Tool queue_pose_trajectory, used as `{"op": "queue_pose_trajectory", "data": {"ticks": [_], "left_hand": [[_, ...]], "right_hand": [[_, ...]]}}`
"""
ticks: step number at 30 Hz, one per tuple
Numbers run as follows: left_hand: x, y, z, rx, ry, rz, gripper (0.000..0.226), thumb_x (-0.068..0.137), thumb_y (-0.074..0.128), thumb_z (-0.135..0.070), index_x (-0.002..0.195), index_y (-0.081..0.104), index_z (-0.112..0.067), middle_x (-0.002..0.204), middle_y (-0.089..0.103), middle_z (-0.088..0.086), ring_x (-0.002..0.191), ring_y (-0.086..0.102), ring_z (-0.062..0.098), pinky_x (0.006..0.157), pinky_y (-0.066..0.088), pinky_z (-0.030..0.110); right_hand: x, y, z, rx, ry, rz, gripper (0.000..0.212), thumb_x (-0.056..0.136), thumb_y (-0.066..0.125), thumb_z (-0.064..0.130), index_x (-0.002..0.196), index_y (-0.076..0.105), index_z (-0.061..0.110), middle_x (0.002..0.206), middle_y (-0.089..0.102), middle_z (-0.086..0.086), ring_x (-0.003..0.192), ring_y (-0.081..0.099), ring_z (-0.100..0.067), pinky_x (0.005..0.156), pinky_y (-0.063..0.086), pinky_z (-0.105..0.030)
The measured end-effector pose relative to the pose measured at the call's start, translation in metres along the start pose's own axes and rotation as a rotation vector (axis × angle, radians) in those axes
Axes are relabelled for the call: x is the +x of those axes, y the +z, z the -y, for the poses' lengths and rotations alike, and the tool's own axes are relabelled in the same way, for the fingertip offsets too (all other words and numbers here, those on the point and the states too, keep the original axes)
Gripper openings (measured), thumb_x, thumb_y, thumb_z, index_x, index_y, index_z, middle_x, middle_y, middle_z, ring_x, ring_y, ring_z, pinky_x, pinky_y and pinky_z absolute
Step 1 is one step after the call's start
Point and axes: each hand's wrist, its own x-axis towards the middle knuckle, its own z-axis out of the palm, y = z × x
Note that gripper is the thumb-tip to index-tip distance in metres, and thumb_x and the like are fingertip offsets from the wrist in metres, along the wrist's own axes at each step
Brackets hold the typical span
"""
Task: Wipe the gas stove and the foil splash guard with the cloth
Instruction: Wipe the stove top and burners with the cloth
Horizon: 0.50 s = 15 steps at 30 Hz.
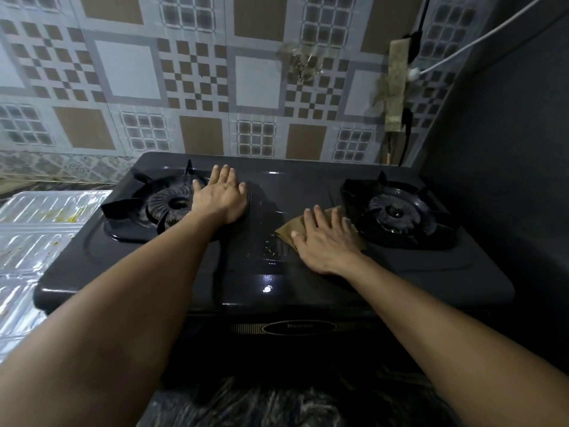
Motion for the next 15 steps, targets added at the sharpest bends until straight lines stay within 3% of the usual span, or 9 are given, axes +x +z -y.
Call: {"op": "queue_pose_trajectory", "data": {"ticks": [7,13,15], "left_hand": [[-0.004,-0.004,0.001,0.041,0.025,0.002,0.064,0.101,0.015,-0.044,0.155,0.012,-0.01,0.164,0.0,0.004,0.15,-0.004,0.021,0.117,0.002,0.06],[-0.012,-0.005,-0.007,0.174,0.064,-0.052,0.067,0.101,0.011,-0.048,0.154,0.013,-0.008,0.163,-0.001,0.008,0.15,-0.005,0.029,0.114,-0.003,0.065],[-0.02,-0.008,-0.016,0.257,0.12,-0.085,0.066,0.1,0.016,-0.049,0.152,0.021,-0.007,0.163,0.004,0.011,0.15,-0.003,0.03,0.114,-0.001,0.066]], "right_hand": [[-0.051,0.004,0.014,-0.013,-0.154,0.032,0.067,0.098,0.016,0.052,0.154,-0.001,0.018,0.163,-0.007,-0.003,0.148,-0.01,-0.032,0.12,-0.005,-0.049],[-0.093,0.008,-0.083,-0.003,0.044,-0.011,0.064,0.099,0.017,0.052,0.155,0.003,0.024,0.163,-0.002,0.004,0.15,-0.007,-0.023,0.121,-0.001,-0.041],[-0.103,0.011,-0.098,-0.01,0.067,-0.056,0.061,0.1,0.017,0.051,0.155,0.006,0.025,0.163,0.0,0.006,0.15,-0.005,-0.02,0.122,0.0,-0.039]]}}
